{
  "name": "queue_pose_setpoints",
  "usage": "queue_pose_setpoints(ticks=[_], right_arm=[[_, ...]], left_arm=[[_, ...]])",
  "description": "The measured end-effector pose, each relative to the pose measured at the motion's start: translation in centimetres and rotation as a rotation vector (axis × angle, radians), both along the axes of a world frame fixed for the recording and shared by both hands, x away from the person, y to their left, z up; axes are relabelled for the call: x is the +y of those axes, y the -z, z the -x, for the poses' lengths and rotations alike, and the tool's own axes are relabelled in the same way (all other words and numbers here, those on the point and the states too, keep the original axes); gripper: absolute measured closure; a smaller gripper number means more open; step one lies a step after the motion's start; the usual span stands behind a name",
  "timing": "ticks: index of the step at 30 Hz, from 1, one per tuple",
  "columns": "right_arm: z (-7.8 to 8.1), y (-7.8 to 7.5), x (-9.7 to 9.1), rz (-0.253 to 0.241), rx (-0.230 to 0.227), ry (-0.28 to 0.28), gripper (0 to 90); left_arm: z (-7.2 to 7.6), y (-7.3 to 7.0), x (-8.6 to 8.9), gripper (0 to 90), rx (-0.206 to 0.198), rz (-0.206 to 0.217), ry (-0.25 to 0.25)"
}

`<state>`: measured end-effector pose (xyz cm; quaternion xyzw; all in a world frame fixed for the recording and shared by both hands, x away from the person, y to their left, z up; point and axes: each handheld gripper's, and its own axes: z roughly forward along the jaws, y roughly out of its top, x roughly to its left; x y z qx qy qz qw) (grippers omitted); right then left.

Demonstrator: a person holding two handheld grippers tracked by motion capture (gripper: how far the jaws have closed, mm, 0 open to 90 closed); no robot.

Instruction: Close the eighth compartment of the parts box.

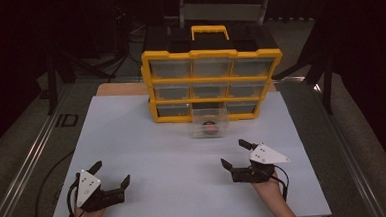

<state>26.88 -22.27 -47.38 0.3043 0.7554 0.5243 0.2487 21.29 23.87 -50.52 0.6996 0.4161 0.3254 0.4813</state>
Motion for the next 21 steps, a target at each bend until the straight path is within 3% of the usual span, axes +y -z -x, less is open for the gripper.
queue_pose_setpoints(ticks=[5,21], right_arm=[[-1.0,0.8,0.7,-0.004,0.042,-0.017,10.7],[-3.9,2.9,2.2,0.037,0.136,0.037,13.4]], left_arm=[[0.0,0.0,0.0,0.3,-0.002,0.000,0.002],[0.0,0.0,0.1,0.3,0.000,-0.005,0.003]])
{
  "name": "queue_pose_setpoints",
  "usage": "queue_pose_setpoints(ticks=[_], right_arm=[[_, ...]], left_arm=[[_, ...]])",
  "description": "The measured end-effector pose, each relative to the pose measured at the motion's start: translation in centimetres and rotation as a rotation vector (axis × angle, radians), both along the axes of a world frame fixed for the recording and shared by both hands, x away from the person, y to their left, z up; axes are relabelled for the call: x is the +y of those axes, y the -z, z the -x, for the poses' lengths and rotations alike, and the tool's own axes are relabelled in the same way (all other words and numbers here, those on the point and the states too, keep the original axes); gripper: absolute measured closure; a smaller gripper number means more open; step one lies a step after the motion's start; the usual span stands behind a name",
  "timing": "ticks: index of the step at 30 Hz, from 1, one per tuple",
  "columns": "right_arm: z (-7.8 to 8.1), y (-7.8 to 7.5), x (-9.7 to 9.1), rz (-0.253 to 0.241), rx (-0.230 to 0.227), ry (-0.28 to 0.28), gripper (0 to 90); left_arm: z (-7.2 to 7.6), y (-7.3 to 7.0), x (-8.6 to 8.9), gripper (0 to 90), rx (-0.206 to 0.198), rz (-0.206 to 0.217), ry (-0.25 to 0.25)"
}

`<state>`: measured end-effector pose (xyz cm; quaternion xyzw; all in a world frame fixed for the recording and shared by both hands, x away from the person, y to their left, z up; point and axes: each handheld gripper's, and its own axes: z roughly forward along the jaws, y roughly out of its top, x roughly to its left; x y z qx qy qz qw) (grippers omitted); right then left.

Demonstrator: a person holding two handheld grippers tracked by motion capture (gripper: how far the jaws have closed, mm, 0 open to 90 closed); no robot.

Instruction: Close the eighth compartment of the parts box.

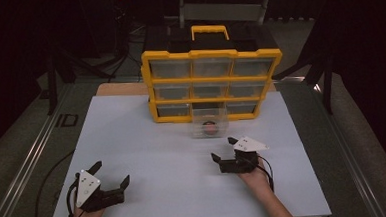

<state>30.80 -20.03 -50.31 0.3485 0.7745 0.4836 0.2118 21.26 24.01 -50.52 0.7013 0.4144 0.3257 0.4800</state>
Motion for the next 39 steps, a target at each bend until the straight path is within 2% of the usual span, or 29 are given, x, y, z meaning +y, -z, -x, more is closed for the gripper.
queue_pose_setpoints(ticks=[5,6,8,9,11,17,19,25,30,35,39], right_arm=[[-0.8,0.2,0.2,-0.001,0.018,0.015,16.4],[-1.0,0.2,0.2,0.005,0.017,0.016,18.5],[-1.0,0.3,0.4,0.023,0.003,0.029,31.1],[-0.9,0.3,0.5,0.034,-0.015,0.046,32.3],[-1.0,0.3,0.6,0.035,-0.007,0.040,39.2],[-1.2,0.2,0.8,0.031,-0.009,0.051,50.0],[-1.3,0.2,0.9,0.035,-0.020,0.064,53.7],[-1.7,0.2,1.1,0.052,-0.013,0.073,63.7],[-1.8,0.3,1.1,0.046,-0.013,0.098,77.7],[-1.9,0.2,1.0,0.051,-0.019,0.113,88.0],[-2.0,0.1,1.0,0.077,-0.042,0.129,89.9]], left_arm=[[0.0,0.0,0.0,0.3,-0.001,-0.004,-0.001],[0.0,0.0,0.0,0.2,-0.001,-0.005,-0.001],[0.0,0.0,0.0,0.3,-0.001,-0.004,-0.001],[0.0,0.0,0.0,0.3,-0.001,-0.005,0.000],[0.0,0.0,0.0,0.3,-0.001,-0.004,0.000],[0.0,0.1,0.0,0.3,-0.001,-0.004,0.000],[0.0,0.1,0.0,0.2,-0.001,-0.004,0.001],[0.0,0.1,0.0,0.3,-0.001,-0.005,0.000],[0.0,0.1,0.0,0.2,0.000,-0.005,0.000],[0.0,0.1,0.0,0.3,0.000,-0.005,0.000],[0.0,0.1,0.0,0.3,0.002,-0.006,0.003]])
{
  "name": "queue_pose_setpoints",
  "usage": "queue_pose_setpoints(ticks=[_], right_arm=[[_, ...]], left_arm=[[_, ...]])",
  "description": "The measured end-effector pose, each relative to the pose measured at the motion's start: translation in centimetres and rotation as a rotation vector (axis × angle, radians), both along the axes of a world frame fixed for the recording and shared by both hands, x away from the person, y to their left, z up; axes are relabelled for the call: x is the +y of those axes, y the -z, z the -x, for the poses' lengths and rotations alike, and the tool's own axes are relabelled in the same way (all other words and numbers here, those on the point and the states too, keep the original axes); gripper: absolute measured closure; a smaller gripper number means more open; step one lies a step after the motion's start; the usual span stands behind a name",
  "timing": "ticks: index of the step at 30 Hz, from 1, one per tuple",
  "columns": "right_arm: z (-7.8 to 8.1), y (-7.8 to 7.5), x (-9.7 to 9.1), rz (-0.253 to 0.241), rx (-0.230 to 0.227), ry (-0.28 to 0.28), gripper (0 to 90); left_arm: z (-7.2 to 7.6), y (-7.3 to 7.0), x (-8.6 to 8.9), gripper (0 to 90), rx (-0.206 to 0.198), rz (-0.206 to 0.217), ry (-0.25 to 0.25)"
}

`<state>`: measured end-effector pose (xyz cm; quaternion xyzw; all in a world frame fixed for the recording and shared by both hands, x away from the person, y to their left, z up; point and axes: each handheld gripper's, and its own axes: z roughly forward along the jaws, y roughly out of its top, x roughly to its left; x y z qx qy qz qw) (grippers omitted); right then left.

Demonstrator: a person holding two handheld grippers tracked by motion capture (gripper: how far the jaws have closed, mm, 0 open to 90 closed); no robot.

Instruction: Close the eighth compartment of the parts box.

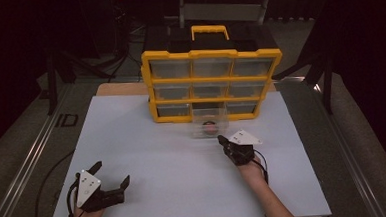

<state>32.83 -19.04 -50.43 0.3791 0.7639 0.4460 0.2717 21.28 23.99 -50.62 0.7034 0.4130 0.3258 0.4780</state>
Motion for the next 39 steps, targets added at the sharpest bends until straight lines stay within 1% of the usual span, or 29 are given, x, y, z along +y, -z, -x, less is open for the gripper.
queue_pose_setpoints(ticks=[4,5,6,7,14,26,29,30,33,36,39], right_arm=[[-0.2,-0.1,0.0,0.010,0.001,0.009,90.0],[-0.4,-0.1,0.0,-0.002,0.013,0.004,90.0],[-0.6,-0.2,-0.1,-0.002,0.016,0.004,90.0],[-0.7,-0.2,-0.1,-0.004,0.033,0.006,90.0],[-1.2,-0.2,0.0,0.019,0.041,0.025,90.0],[-2.0,-0.2,0.3,0.010,0.065,0.035,90.0],[-2.2,0.0,0.3,0.021,0.069,0.039,90.0],[-2.3,0.0,0.3,0.017,0.073,0.035,90.0],[-2.3,0.0,0.4,0.023,0.070,0.034,90.0],[-2.4,0.0,0.4,0.015,0.072,0.041,90.0],[-2.5,0.0,0.5,0.017,0.073,0.045,90.0]], left_arm=[[0.0,0.0,0.0,0.3,-0.002,0.002,-0.001],[0.0,0.0,0.0,0.3,-0.002,0.003,-0.001],[0.0,0.0,0.0,0.3,0.000,0.003,-0.001],[0.0,0.0,0.0,0.3,0.000,0.002,-0.001],[0.0,0.1,0.0,0.3,0.002,-0.002,0.001],[-0.1,0.1,0.0,0.3,0.004,0.002,-0.001],[-0.1,0.1,0.0,0.3,0.004,0.003,0.000],[-0.1,0.1,0.0,0.3,0.004,0.003,-0.001],[-0.1,0.1,0.1,0.3,0.003,0.002,-0.001],[-0.1,0.1,0.0,0.3,0.003,0.001,0.000],[-0.1,0.1,0.0,0.3,0.003,0.000,0.000]])
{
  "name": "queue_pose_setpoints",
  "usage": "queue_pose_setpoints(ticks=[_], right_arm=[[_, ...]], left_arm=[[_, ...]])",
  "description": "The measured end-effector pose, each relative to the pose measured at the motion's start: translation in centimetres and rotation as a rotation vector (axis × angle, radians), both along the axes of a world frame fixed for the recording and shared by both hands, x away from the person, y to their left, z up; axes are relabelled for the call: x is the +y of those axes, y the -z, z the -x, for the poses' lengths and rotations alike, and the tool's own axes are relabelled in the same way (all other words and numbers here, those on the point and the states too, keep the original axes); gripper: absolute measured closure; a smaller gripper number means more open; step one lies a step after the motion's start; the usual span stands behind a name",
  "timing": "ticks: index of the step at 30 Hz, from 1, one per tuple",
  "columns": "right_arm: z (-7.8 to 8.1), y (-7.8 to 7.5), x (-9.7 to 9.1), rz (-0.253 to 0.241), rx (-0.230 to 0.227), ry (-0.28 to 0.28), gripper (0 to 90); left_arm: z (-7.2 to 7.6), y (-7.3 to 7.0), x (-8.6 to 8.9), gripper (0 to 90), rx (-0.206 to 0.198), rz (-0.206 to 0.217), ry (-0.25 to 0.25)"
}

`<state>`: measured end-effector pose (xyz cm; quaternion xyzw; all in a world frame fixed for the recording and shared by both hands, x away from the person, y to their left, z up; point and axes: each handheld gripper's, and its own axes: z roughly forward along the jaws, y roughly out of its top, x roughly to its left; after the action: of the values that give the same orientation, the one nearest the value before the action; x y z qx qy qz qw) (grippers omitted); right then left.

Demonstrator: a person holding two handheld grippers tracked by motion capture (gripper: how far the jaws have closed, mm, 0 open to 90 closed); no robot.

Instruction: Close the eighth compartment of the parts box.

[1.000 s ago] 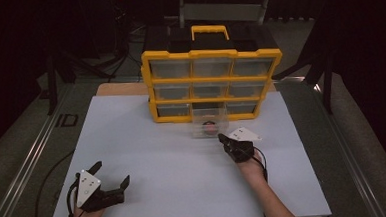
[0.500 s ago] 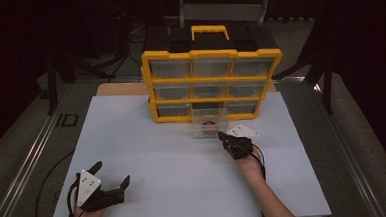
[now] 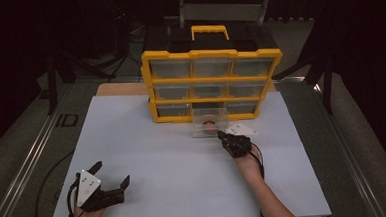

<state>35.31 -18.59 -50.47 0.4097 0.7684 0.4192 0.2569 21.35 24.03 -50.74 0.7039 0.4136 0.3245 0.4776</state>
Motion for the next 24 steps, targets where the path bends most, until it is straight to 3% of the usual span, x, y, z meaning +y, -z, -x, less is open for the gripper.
queue_pose_setpoints(ticks=[24], right_arm=[[-1.6,-0.1,0.2,0.004,0.016,0.023,90.0]], left_arm=[[0.0,0.0,0.1,0.3,-0.003,0.000,0.000]])
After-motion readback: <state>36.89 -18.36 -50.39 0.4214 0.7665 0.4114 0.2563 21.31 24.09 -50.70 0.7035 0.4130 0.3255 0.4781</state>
